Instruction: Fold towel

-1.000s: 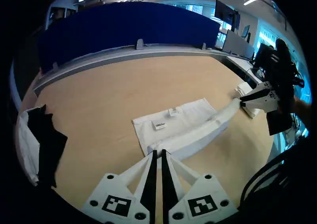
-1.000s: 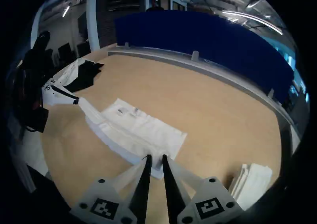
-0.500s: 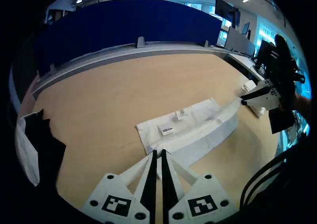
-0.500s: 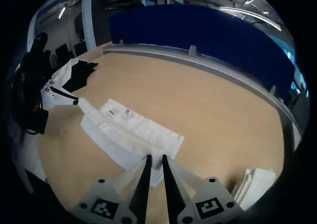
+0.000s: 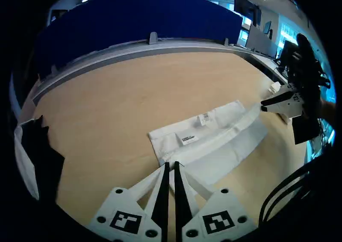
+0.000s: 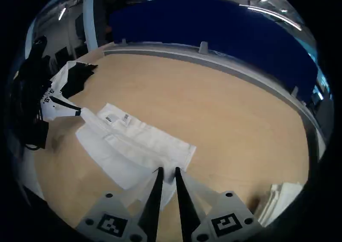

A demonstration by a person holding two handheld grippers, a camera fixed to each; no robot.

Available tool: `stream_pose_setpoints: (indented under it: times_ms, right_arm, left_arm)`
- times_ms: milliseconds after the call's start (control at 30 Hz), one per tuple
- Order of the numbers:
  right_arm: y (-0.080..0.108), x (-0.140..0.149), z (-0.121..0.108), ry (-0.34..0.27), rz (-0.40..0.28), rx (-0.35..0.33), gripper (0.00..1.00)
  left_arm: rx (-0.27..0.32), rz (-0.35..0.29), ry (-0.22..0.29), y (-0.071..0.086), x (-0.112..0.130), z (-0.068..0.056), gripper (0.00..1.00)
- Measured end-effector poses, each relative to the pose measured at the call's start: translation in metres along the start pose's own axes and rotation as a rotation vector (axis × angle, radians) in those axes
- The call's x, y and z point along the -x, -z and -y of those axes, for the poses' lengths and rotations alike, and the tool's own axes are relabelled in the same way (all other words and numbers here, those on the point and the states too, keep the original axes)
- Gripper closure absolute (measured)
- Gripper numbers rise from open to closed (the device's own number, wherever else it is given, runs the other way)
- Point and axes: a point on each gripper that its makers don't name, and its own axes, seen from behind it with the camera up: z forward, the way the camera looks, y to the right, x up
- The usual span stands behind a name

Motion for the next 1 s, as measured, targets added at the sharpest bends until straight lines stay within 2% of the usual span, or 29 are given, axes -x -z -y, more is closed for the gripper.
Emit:
stream_pose_setpoints:
  times_ms: [367,533,667,867,1000]
  right_arm:
    - [-0.018,0.008,-0.009,-0.036,0.017,0.057,0.67]
    - [-0.021,0.01,-0.01,-0.035,0.025,0.062,0.6]
    - [-0.021,0.008,-0.014,-0.04,0.022,0.072,0.41]
    - [-0.02,0.004,-0.023,-0.049,0.011,0.102,0.23]
    - [-0.019,0.0,-0.026,-0.055,-0.001,0.108,0.07]
  left_arm:
    - [-0.049,0.018,-0.008,-0.028,0.007,0.014,0.87]
    - [-0.067,0.013,-0.023,-0.029,0.005,0.02,0.84]
    - [-0.067,0.008,-0.013,-0.027,0.003,0.022,0.71]
    - [-0.08,0.001,0.008,-0.023,0.002,0.027,0.38]
    - [-0.086,0.001,0.001,-0.023,0.003,0.029,0.27]
